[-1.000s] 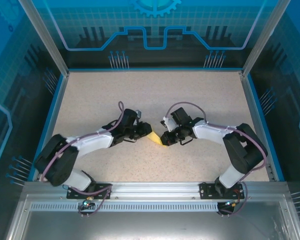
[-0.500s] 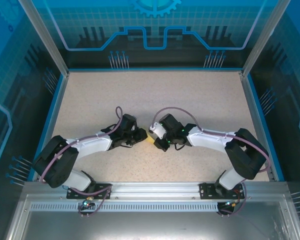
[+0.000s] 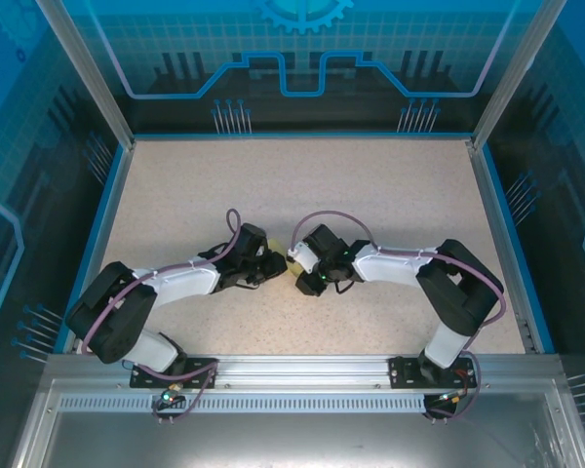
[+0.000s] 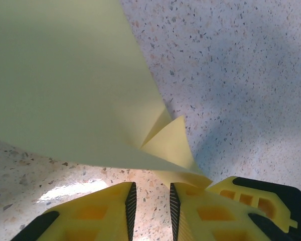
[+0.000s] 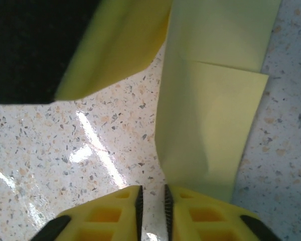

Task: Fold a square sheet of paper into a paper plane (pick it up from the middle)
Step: Fold the wing for the fifth time at the center of the table.

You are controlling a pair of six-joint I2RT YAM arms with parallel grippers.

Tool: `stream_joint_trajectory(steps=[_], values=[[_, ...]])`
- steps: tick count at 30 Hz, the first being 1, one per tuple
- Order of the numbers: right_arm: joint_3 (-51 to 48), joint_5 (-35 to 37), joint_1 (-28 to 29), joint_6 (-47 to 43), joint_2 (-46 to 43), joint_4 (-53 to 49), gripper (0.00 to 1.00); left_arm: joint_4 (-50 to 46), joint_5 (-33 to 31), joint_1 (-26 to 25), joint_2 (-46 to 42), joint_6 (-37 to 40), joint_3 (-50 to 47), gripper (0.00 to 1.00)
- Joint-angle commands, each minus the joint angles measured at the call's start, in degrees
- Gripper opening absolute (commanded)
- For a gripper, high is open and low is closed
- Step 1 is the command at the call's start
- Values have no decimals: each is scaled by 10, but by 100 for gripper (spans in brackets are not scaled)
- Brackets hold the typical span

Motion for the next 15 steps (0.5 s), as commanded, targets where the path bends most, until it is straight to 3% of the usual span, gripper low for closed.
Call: stream_joint_trajectory(steps=[1, 8, 15], values=[[8, 10, 1, 6, -20, 15, 31, 4, 4, -1, 5, -3, -4, 27], [-35, 63, 19, -58, -70, 68, 46, -5, -2, -1, 6, -1, 8, 26], [-53, 57, 26, -132, -48, 139, 50, -18, -10, -1, 4, 1, 13, 26]])
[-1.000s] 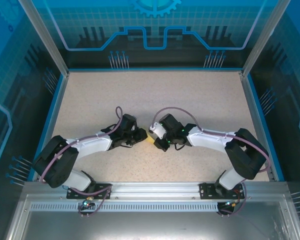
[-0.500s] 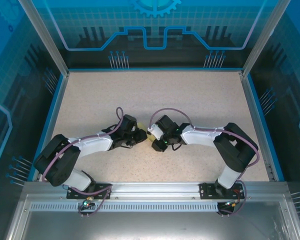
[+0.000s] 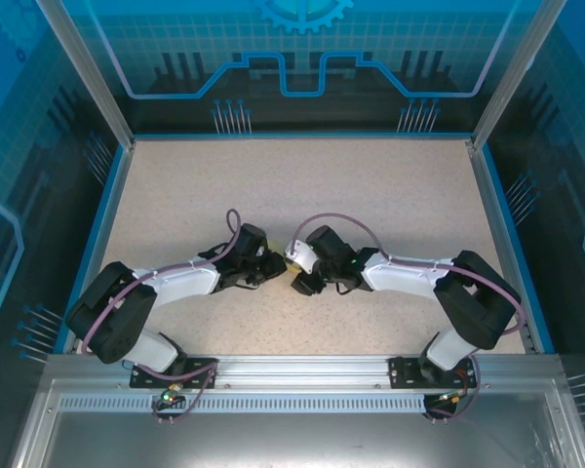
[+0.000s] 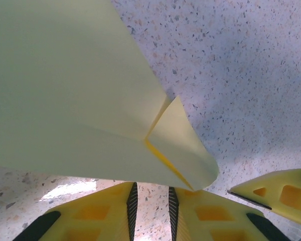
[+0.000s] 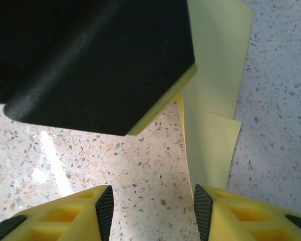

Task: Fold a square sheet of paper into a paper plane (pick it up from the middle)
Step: Fold the wing for the fifth time at the center of the table.

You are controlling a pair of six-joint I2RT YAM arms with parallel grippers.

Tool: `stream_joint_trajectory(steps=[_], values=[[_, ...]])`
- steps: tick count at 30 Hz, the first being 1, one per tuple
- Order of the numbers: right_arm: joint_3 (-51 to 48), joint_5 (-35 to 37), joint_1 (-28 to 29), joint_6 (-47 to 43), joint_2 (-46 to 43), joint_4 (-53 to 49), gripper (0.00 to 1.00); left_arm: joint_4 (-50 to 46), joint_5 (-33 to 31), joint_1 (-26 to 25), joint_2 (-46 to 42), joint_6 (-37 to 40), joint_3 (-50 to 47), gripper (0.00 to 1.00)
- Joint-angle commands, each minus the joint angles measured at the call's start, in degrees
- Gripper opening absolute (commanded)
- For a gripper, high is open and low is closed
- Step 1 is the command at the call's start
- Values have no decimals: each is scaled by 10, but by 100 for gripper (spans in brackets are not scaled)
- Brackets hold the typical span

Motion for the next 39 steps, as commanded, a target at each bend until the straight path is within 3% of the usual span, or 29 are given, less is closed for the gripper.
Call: stream_joint_trajectory(steps=[1, 10, 23, 32, 39], values=[[-6, 13, 7, -50, 18, 54, 51, -14, -10, 0, 4, 1, 13, 26], [18, 12, 7, -71, 71, 71, 48, -19, -10, 0, 1, 3, 19, 26], [19, -16, 1, -55, 92, 99, 14, -26, -13, -1, -7, 4, 16, 25], [23, -168, -50, 15, 73, 83, 1, -31, -22, -1, -24, 8, 8, 25], [32, -239, -62, 67, 104, 56, 0, -21, -24, -1, -33, 7, -6, 25]])
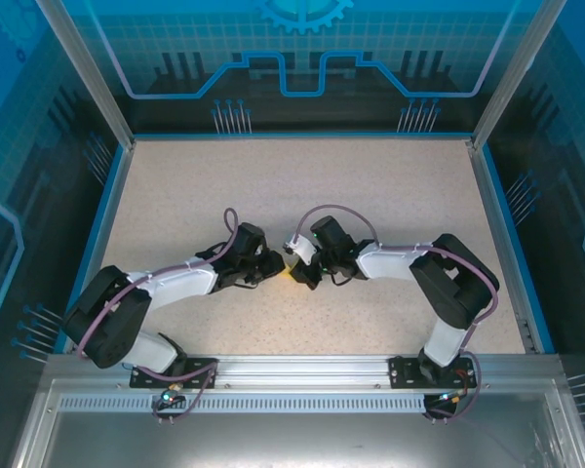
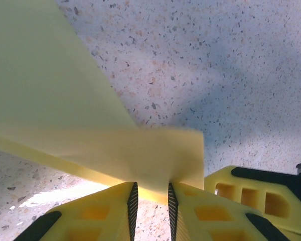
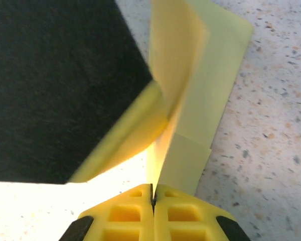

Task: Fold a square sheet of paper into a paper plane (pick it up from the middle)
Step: Fold the wing for the fifth time at the center of the table.

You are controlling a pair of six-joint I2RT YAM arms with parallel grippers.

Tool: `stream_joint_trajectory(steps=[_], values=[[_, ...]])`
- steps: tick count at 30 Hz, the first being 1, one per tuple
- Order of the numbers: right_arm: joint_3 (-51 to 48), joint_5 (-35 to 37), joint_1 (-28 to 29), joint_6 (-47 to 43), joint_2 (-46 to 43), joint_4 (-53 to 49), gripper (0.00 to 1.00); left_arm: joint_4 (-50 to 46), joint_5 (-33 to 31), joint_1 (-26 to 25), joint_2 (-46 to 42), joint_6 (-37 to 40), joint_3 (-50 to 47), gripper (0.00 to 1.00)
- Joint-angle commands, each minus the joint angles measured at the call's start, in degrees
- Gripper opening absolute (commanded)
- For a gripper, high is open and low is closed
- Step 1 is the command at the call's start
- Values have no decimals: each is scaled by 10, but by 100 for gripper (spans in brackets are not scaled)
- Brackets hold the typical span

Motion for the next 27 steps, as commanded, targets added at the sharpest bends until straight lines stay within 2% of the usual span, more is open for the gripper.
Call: stream_joint_trajectory(steps=[1, 13, 20, 27], values=[[26, -68, -2, 41, 21, -20, 0, -3, -9, -1, -14, 6, -11, 25], [56, -152, -9, 128, 70, -19, 0, -2, -14, -1, -20, 5, -24, 25], [57, -107, -8, 114, 65, -53, 0, -16, -31, -1, -51, 3, -39, 24], [72, -115, -9, 100, 56, -77, 13, -8, -22, -1, -60, -10, -67, 21]])
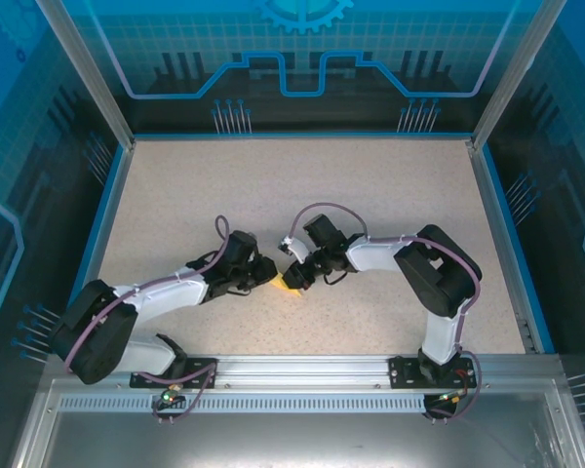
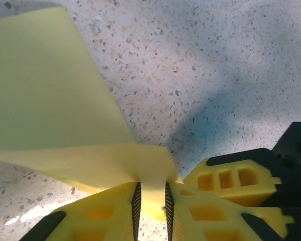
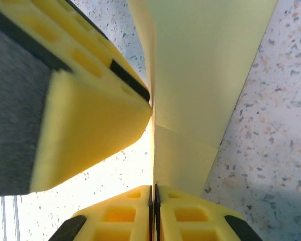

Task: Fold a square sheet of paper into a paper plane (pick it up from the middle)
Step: Fold the wing for the fifth time at the center of the table.

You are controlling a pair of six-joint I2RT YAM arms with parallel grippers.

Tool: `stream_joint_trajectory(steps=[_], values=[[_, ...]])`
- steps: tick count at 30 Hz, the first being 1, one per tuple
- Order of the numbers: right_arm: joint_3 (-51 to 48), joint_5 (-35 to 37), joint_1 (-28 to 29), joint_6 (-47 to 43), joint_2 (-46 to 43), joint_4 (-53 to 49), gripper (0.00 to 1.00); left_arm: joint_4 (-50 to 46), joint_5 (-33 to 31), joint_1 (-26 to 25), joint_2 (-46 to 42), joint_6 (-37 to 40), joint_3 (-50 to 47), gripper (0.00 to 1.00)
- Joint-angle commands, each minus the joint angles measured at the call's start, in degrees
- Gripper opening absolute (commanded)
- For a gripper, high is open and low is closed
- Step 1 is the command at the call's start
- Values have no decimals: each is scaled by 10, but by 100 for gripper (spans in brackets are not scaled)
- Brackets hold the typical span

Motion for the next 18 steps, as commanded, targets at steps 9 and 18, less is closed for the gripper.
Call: stream_joint_trajectory(steps=[9, 18], values=[[16, 10, -1, -20, -7, -38, 13, -16, -23, -1, 17, -18, -18, 12], [15, 6, 5, -12, -4, -38, 21, -1, -18, -1, 37, -21, -15, 9]])
